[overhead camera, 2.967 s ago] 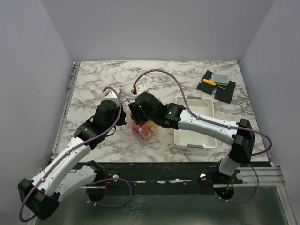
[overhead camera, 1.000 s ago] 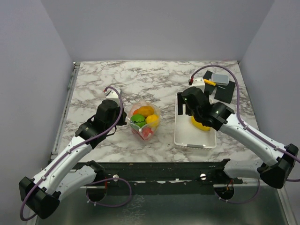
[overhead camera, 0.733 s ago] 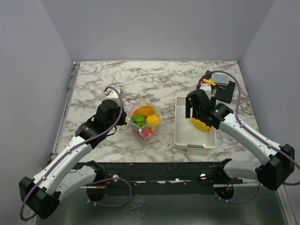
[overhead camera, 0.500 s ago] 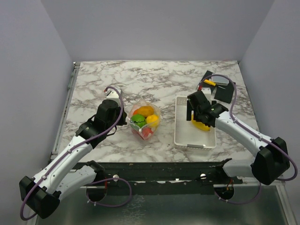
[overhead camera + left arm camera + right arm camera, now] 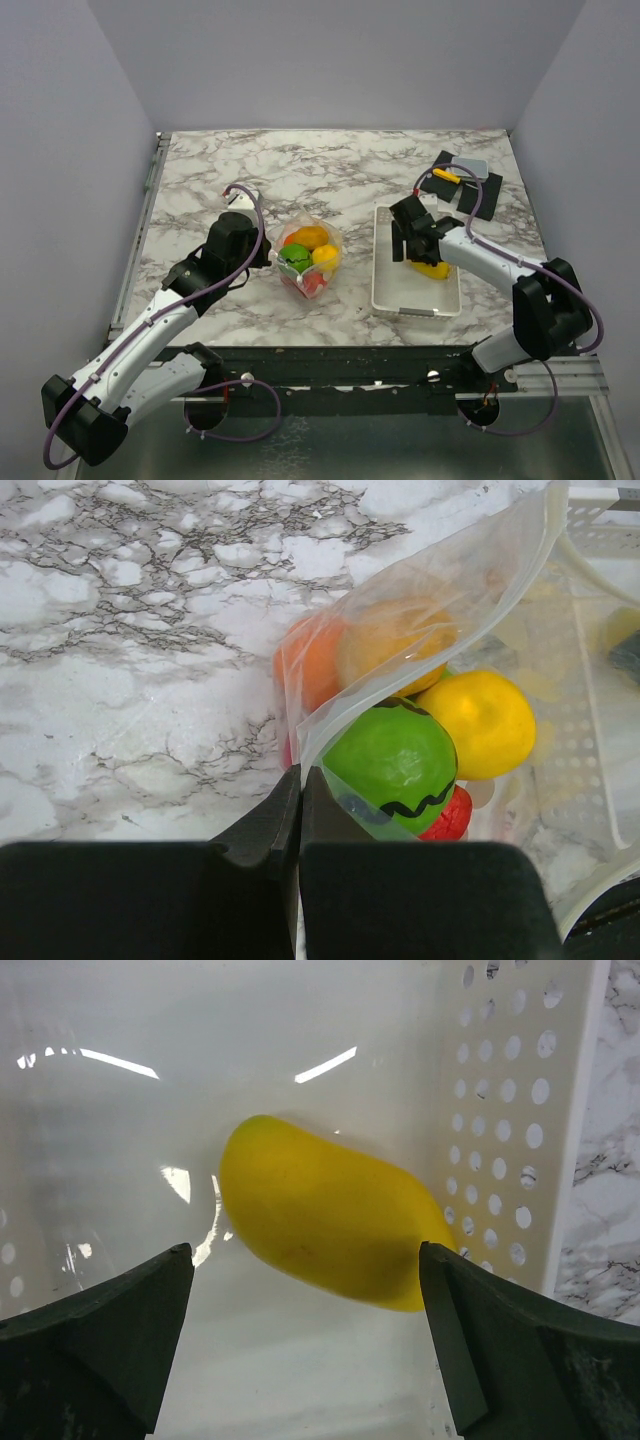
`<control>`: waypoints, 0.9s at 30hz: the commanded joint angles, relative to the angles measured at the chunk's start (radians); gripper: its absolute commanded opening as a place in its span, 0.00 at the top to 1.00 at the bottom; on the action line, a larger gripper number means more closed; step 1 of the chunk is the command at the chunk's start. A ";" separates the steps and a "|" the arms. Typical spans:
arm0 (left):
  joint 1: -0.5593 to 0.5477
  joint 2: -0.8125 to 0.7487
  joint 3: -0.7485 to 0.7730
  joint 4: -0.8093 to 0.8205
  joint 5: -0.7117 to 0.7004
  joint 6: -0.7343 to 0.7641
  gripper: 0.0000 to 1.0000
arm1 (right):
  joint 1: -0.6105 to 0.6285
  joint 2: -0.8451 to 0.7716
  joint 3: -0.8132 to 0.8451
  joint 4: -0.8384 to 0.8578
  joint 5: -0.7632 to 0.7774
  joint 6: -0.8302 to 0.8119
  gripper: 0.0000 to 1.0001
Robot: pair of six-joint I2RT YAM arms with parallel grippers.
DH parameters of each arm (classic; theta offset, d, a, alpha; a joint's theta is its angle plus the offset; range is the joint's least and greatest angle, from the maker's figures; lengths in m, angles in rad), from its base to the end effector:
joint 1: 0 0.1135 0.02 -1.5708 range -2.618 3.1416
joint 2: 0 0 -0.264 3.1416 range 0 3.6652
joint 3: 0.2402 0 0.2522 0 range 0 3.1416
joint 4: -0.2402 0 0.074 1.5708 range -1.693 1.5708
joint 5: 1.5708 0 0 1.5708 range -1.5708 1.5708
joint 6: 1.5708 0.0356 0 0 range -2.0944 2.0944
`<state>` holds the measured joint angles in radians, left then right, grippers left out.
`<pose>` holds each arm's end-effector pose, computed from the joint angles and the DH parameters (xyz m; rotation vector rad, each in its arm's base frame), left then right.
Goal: Place the food in the zip-top bag and seal the zipper
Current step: Pick up the fake fruit from the bin.
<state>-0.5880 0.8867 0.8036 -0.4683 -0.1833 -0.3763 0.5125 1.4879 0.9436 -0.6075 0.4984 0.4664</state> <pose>0.1659 -0.1028 0.3005 0.1164 2.1321 -0.3790 0.2538 0.1233 0.2049 0.0785 2.5297 -0.3150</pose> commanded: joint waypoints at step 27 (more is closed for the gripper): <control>0.007 -0.008 -0.012 0.005 0.031 0.011 1.00 | -0.045 0.114 0.022 0.050 0.047 0.061 0.10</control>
<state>-0.5880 0.8867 0.8036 -0.4683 -0.1719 -0.3763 0.4755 1.5696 0.9474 -0.5663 0.5076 0.4927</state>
